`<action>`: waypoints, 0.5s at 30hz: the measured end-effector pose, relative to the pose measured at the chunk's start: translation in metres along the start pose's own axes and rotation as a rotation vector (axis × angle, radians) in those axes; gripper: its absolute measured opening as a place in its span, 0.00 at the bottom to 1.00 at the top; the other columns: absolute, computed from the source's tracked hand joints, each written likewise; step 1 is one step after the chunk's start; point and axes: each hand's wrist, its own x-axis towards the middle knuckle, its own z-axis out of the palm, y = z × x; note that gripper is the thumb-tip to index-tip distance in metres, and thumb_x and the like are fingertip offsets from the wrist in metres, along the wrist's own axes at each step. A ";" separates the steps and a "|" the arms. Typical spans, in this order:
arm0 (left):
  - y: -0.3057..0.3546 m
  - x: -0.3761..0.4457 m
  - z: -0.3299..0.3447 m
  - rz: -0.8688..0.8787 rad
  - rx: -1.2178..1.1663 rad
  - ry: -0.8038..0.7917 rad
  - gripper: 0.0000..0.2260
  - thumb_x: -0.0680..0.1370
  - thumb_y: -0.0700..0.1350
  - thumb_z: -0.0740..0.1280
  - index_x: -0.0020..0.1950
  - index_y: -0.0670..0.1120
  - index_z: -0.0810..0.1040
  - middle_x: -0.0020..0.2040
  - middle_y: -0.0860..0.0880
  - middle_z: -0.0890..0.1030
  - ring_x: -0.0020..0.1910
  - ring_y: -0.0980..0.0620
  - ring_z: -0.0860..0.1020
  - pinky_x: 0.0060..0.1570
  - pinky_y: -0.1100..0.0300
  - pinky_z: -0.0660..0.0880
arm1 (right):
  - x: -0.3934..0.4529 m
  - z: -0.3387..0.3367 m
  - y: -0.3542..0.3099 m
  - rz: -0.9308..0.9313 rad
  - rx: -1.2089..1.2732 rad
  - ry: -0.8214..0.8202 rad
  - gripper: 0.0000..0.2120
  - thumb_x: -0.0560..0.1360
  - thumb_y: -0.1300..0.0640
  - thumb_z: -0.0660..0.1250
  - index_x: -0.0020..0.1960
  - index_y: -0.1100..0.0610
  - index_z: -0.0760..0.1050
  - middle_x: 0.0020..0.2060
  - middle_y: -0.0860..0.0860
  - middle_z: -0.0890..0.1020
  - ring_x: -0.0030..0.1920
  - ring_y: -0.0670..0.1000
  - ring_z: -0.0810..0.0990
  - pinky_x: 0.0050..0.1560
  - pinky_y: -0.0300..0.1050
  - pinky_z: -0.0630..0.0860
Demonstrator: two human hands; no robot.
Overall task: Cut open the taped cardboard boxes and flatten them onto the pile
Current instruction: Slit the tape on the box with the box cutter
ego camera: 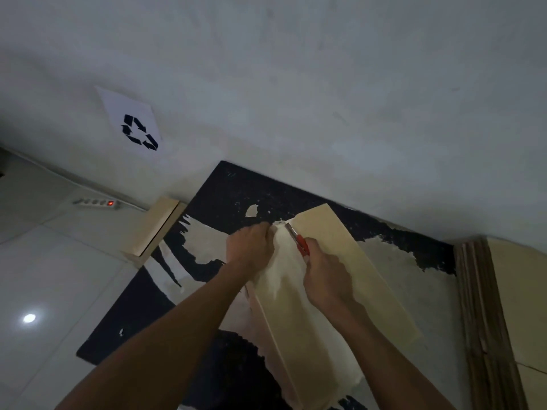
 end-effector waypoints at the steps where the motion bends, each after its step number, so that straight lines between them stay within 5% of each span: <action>1: -0.001 0.000 0.002 -0.005 -0.007 0.020 0.17 0.85 0.55 0.51 0.56 0.50 0.78 0.44 0.52 0.81 0.41 0.51 0.79 0.45 0.57 0.76 | 0.001 0.000 -0.003 0.010 -0.017 0.000 0.20 0.83 0.55 0.53 0.74 0.45 0.58 0.57 0.54 0.79 0.55 0.58 0.78 0.52 0.53 0.73; 7: -0.004 0.005 0.006 0.009 -0.008 0.043 0.17 0.85 0.55 0.51 0.55 0.50 0.77 0.44 0.51 0.81 0.39 0.52 0.75 0.41 0.58 0.70 | 0.002 -0.001 -0.014 0.059 -0.090 -0.019 0.24 0.83 0.56 0.54 0.77 0.48 0.54 0.60 0.55 0.77 0.58 0.58 0.76 0.55 0.53 0.71; 15: -0.005 0.007 0.009 0.008 -0.028 0.064 0.18 0.85 0.56 0.51 0.53 0.50 0.77 0.45 0.50 0.82 0.42 0.48 0.80 0.46 0.54 0.77 | 0.004 -0.012 -0.032 0.051 -0.295 -0.008 0.23 0.83 0.58 0.52 0.77 0.51 0.54 0.60 0.57 0.77 0.58 0.58 0.78 0.53 0.51 0.72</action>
